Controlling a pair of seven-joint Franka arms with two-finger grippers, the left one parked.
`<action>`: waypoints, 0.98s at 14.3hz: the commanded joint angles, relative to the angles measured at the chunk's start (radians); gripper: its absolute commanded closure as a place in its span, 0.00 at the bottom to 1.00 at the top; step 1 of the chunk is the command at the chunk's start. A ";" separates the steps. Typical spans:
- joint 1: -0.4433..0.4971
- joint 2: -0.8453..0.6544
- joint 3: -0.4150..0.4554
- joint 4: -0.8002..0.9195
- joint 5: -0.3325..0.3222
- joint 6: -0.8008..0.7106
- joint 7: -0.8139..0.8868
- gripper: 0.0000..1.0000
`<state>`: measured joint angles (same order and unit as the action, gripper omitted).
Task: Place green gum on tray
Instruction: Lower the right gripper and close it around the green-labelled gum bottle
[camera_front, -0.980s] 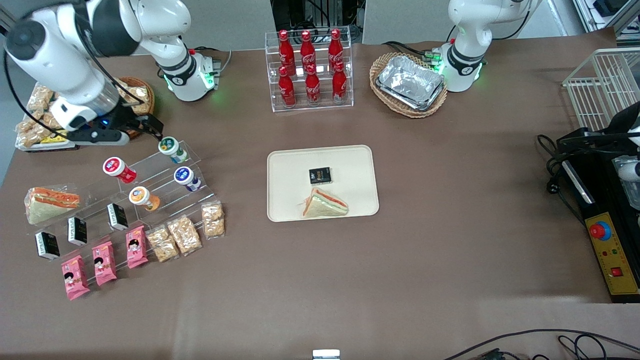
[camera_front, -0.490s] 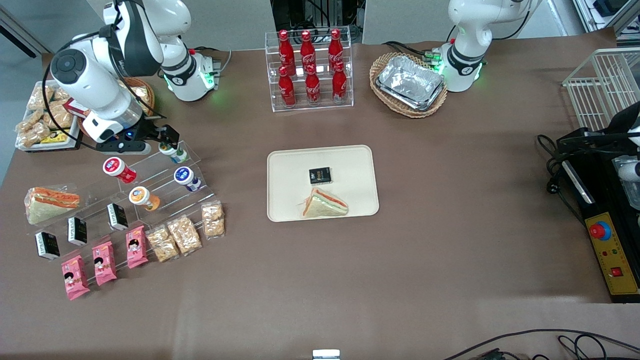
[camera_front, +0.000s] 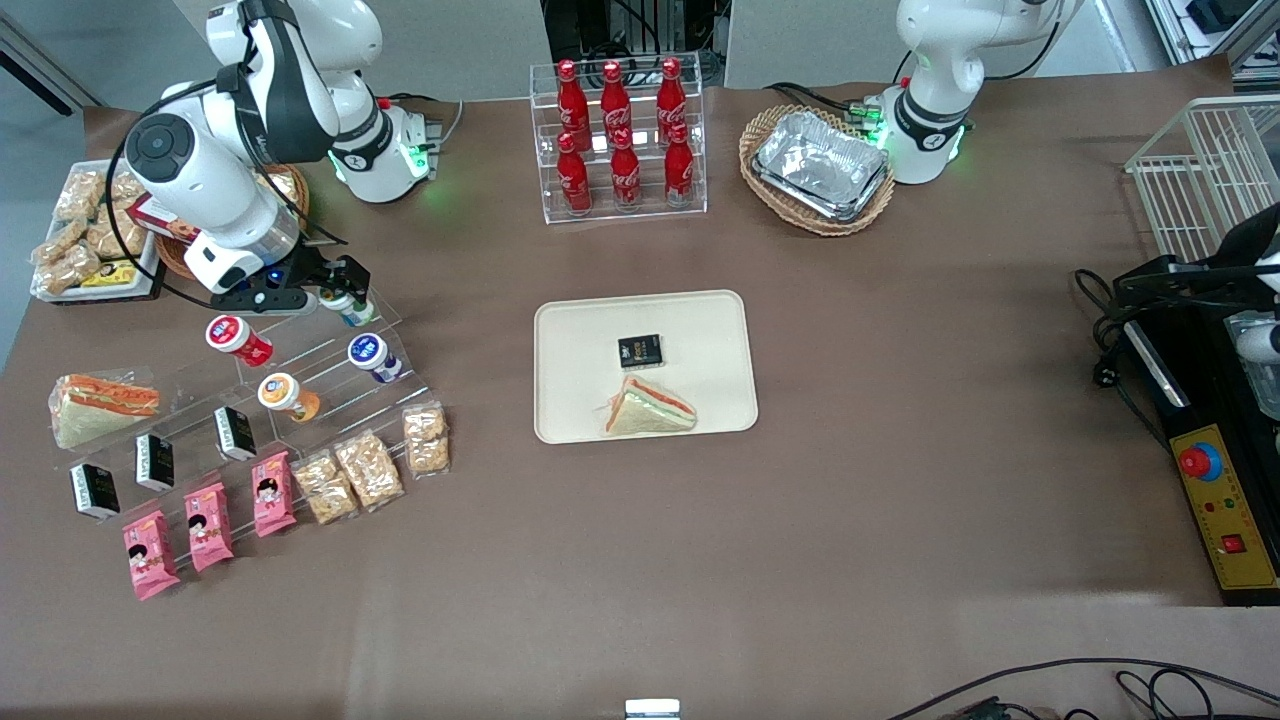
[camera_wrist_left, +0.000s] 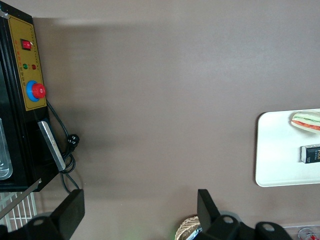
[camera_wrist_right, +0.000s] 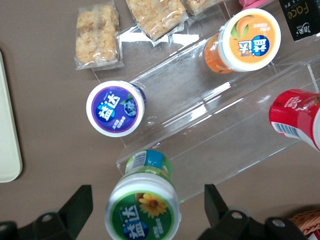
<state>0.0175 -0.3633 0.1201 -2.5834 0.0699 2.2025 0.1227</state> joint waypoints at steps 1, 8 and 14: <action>0.005 0.014 0.000 -0.006 0.028 0.036 -0.003 0.16; 0.005 0.018 0.000 -0.014 0.028 0.043 -0.003 0.62; 0.004 -0.014 -0.002 0.049 0.028 -0.042 -0.020 0.70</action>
<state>0.0177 -0.3513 0.1202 -2.5830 0.0704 2.2185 0.1224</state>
